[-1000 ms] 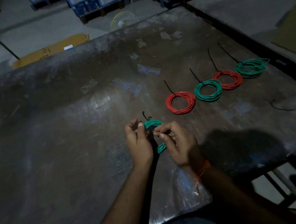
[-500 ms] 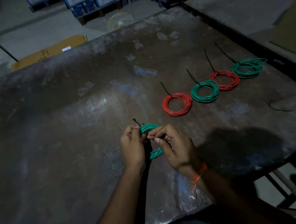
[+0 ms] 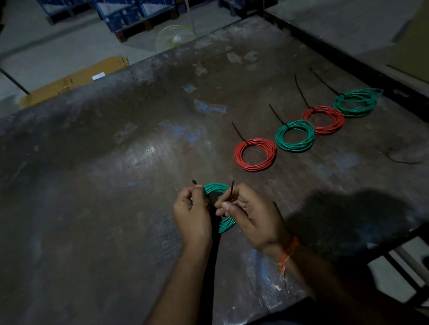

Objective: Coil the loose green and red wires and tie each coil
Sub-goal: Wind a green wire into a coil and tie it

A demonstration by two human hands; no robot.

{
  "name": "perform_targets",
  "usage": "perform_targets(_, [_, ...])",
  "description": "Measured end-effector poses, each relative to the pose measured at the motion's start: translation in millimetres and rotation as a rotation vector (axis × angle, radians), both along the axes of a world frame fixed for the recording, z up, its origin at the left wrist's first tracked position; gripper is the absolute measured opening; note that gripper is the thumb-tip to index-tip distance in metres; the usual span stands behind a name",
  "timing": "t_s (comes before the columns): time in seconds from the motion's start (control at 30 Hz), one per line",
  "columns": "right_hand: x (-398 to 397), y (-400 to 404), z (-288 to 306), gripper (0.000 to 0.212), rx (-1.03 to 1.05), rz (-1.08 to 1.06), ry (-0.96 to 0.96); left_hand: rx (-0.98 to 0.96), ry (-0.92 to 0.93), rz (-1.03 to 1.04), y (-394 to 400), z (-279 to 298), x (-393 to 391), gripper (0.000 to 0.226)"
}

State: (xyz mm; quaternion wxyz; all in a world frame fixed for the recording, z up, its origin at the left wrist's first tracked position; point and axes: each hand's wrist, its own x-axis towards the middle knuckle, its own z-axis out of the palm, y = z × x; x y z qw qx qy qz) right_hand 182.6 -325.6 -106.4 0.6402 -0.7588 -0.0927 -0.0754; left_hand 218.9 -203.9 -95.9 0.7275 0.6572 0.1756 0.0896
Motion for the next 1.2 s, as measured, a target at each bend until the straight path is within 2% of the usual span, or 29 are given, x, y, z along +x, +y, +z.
perform_targets(0.3, [-2.3,-1.8,2.0,0.012,0.006,0.022,-0.005,0.019,-0.024,0.036,0.3,0.0,-1.8,0.023])
perform_targets(0.43, [-3.1,-1.6,2.7,0.016,0.012,0.026,0.000,-0.008,-0.045,0.029,0.5,-3.8,3.7,0.011])
perform_targets(0.63, [-3.7,-2.1,2.7,0.018,-0.018,0.000,-0.010,0.005,-0.020,-0.016,1.5,-5.5,4.0,0.020])
perform_targets(0.8, [-4.5,-2.0,3.0,0.013,-0.017,-0.002,-0.021,0.000,-0.024,-0.014,1.7,-5.4,2.6,0.015])
perform_targets(0.93, [-5.0,0.8,3.3,0.019,-0.045,-0.178,-0.091,0.020,-0.038,-0.032,2.2,-9.6,2.8,0.018])
perform_targets(1.03, [1.8,-4.1,6.1,0.020,-0.192,-0.364,-0.201,0.028,-0.069,-0.042,1.8,-10.4,1.9,0.015])
perform_targets(1.2, [15.9,-10.5,15.5,0.022,-0.365,-0.403,-0.264,0.047,-0.086,-0.055,3.4,-13.0,2.1,0.016])
